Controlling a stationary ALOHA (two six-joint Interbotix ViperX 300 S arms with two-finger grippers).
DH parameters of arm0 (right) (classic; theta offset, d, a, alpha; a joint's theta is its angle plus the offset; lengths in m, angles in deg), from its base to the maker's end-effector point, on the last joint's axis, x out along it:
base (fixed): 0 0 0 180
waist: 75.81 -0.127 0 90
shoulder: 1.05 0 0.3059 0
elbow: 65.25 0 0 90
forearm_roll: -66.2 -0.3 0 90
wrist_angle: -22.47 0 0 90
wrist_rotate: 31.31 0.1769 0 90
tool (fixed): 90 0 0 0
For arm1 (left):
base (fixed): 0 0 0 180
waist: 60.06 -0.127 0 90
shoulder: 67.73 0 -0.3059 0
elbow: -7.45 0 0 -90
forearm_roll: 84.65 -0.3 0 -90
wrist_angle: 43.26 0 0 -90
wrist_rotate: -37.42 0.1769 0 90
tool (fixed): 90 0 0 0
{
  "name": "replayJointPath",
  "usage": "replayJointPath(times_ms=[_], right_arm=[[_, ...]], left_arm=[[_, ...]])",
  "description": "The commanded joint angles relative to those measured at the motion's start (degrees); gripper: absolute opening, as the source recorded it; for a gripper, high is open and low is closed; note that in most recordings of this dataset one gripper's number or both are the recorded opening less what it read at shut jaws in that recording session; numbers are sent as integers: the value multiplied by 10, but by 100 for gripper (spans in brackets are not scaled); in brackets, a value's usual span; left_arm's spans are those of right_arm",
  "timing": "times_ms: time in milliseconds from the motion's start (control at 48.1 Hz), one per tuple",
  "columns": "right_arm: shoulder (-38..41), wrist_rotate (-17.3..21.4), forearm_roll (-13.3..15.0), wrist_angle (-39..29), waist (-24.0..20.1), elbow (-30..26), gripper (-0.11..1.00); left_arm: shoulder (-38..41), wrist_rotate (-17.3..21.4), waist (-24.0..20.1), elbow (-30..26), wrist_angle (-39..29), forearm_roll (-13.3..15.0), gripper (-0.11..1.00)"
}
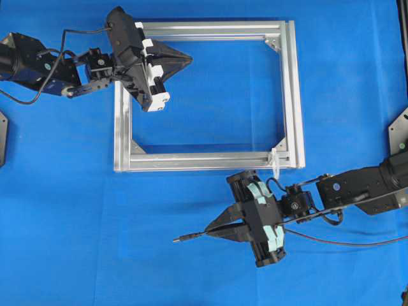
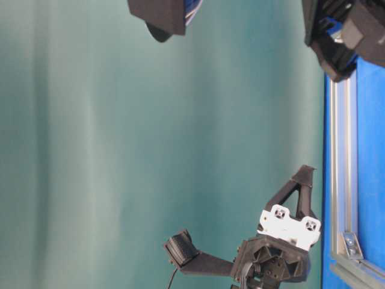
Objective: Insert the wire through the string loop located on the right side.
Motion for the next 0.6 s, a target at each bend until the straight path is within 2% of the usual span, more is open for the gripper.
replayJointPath(times_ms=[0,291,582], right_arm=[[-18,-1,0,3,-1,-10,-4],[-30,-1,-1,7,-6,12,-4],[-93,3,-18,30,-23,104,-4]], left_arm=[[-18,0,-2,-6,3,-2,0],[-18,-1,-2,-6,3,-2,0],[-18,-1,-2,-10,3,-2,0]])
